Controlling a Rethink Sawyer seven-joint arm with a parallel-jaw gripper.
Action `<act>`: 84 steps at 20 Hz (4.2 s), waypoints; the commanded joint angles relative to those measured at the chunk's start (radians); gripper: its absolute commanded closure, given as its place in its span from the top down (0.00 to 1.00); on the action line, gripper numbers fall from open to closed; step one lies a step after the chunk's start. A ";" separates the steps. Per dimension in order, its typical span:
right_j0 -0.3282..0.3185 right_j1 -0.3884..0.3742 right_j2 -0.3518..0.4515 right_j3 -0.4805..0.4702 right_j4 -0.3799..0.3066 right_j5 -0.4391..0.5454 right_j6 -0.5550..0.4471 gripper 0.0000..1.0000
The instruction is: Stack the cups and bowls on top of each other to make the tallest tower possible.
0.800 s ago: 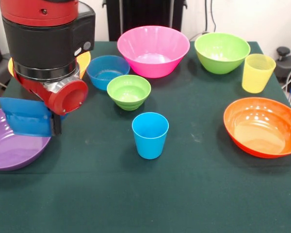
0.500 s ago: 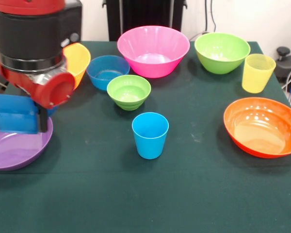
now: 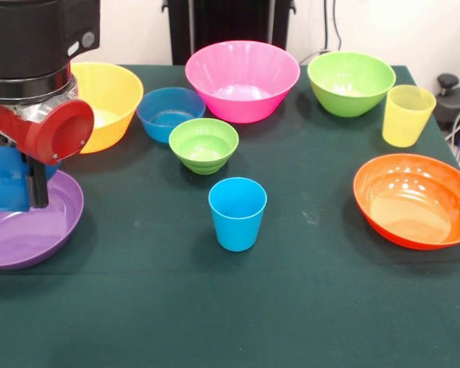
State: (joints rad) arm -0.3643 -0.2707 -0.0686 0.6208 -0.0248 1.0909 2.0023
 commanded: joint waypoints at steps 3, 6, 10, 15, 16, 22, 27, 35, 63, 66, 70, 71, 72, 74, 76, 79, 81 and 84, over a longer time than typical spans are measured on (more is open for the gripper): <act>0.057 0.163 0.128 -0.304 -0.021 0.322 -0.140 0.00; 0.070 0.189 0.136 -0.359 -0.004 0.383 -0.096 0.00; 0.088 0.219 0.138 -0.422 0.024 0.458 -0.029 0.00; 0.114 0.238 0.115 -0.441 0.067 0.478 0.063 0.00; 0.118 0.240 0.111 -0.439 0.078 0.481 0.079 0.00; 0.145 0.242 0.084 -0.412 0.145 0.506 0.189 0.00; 0.159 0.254 0.031 -0.444 0.212 0.653 0.248 0.00; 0.168 0.330 -0.232 -0.546 0.420 0.842 0.298 0.00; -0.051 0.537 -2.057 -0.593 1.864 0.801 0.294 0.00; -0.040 0.552 -2.080 -0.581 1.875 0.790 0.323 0.00; -0.013 0.592 -2.057 -0.560 1.859 0.769 0.366 0.00; -0.004 0.607 -2.046 -0.553 1.850 0.756 0.380 0.00; 0.001 0.615 -2.039 -0.547 1.843 0.749 0.383 0.00; 0.018 0.637 -2.006 -0.530 1.812 0.725 0.393 0.00; 0.032 0.656 -1.981 -0.514 1.782 0.701 0.395 0.00; 0.023 0.668 -1.996 -0.511 1.778 0.666 0.378 0.00; 0.018 0.675 -1.998 -0.512 1.779 0.650 0.362 0.00; 0.016 0.675 -1.999 -0.510 1.766 0.624 0.337 0.00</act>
State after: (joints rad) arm -0.3506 0.3911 -1.9988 0.0892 1.8129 1.8181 2.1856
